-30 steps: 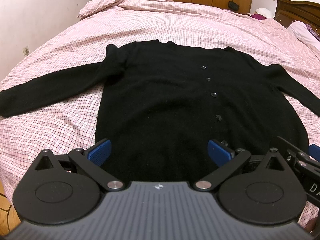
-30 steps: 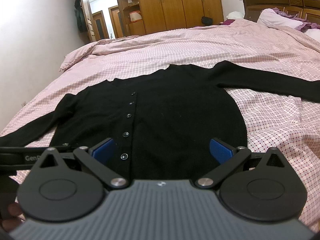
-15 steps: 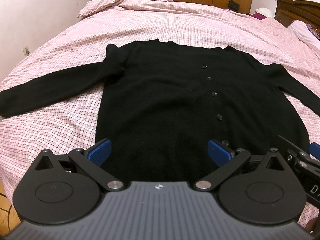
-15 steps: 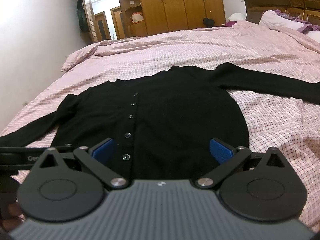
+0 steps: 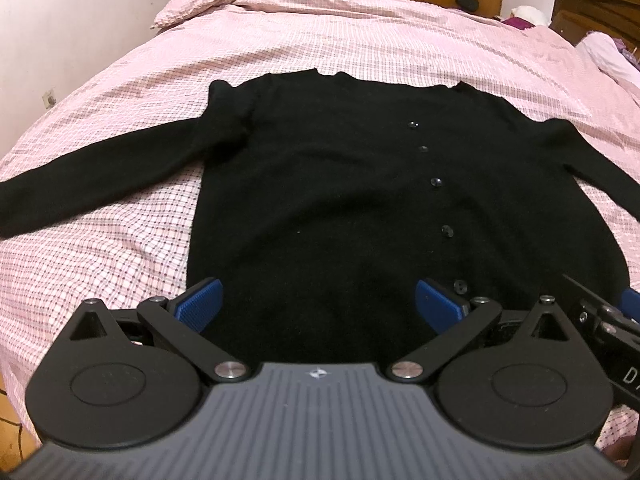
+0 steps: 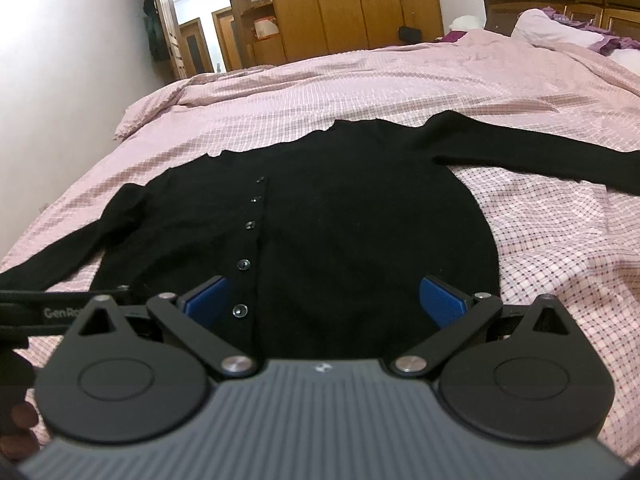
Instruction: Fold small clothes
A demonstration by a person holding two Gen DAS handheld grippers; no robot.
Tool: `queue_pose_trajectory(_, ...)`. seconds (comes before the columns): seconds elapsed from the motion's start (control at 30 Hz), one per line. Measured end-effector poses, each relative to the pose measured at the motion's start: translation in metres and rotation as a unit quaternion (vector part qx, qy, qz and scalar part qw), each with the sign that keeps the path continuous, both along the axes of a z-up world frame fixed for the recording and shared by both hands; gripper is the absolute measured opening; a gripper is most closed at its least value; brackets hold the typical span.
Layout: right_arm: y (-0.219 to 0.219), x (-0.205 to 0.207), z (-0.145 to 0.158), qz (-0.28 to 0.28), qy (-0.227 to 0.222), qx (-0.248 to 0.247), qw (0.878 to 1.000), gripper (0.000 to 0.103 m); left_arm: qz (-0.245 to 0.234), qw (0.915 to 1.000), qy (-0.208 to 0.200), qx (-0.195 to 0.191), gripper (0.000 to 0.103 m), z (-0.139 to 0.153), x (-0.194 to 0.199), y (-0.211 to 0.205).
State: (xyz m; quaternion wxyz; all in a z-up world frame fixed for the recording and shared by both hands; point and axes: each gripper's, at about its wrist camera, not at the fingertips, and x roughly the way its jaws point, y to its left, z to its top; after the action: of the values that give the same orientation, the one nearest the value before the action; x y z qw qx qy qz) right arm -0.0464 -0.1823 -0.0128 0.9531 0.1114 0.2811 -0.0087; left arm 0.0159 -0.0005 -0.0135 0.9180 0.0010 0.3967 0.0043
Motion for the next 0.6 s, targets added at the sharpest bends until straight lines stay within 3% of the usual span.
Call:
queue_pose_trajectory(0.13,0.000,0.005,-0.004,0.004,0.005,0.000,1.000,0.103,-0.012,0.9999,0.004,0.006,0.103,-0.003,0.007,-0.005)
queue_pose_trajectory(0.4,-0.021,0.016,-0.009,0.011,0.004,0.053,0.999,0.103,-0.034,0.9992,-0.004,0.021,0.103,-0.002,0.019,-0.013)
queue_pose_trajectory(0.6,-0.066,0.030,0.006,-0.036,-0.005,0.076,0.996,0.103,-0.040,0.9992,0.004,0.004,0.103,0.012,0.042,-0.012)
